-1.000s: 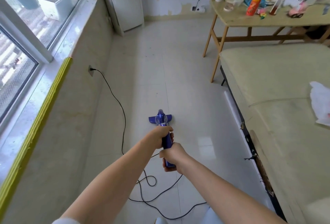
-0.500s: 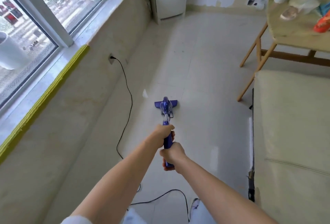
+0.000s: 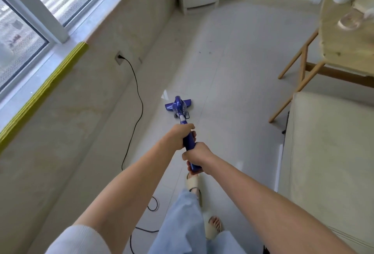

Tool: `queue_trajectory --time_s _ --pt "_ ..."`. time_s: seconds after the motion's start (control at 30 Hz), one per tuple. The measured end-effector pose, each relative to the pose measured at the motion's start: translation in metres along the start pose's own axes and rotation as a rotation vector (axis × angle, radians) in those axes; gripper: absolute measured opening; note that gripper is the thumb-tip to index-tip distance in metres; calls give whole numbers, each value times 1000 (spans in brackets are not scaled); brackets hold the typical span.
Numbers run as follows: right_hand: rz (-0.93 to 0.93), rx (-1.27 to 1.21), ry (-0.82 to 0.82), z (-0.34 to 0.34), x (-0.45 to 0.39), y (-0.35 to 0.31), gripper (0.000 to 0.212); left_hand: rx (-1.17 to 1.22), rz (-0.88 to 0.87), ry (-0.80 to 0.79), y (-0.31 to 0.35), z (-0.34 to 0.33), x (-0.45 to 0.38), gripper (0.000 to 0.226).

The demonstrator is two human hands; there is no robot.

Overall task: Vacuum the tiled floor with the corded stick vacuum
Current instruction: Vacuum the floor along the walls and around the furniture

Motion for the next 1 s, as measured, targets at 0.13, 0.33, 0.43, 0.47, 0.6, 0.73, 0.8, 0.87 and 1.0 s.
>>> queue_trajectory --time_s 0.13,0.33,0.43,0.47,0.6,0.73,0.8,0.87,1.0 --pt "-17 56 4 24 -41 -30 25 18 49 -16 46 -12 -29 7" --pt "-44 86 -32 32 -110 -91 26 61 65 29 125 0 -74 6" --pt "-49 86 -32 31 -134 -113 26 72 49 34 155 7 -88 10" --pt "-46 91 -30 31 -142 -120 26 70 43 39 165 9 -92 11" --pt "-35 106 -20 34 -164 -140 28 60 44 38 191 13 -107 11" --pt "-28 124 -23 41 -170 -141 26 66 37 33 196 9 -113 11" --pt "-19 141 -20 43 -168 -138 27 79 27 26 193 6 -111 11" --pt "-5 153 -12 48 -162 -134 25 82 22 21 188 2 -108 8" --pt "9 187 -1 62 -138 -119 21 61 25 8 168 -16 -92 12"
Point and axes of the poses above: each hand's wrist, its own x-axis away from the middle knuckle, its own z-axis out of the back of the hand, y = z × x, the point moved 7 cm from there along -x, towards the middle knuckle, and after that the axes turned 9 degrees about z, right-handed, at the moved point
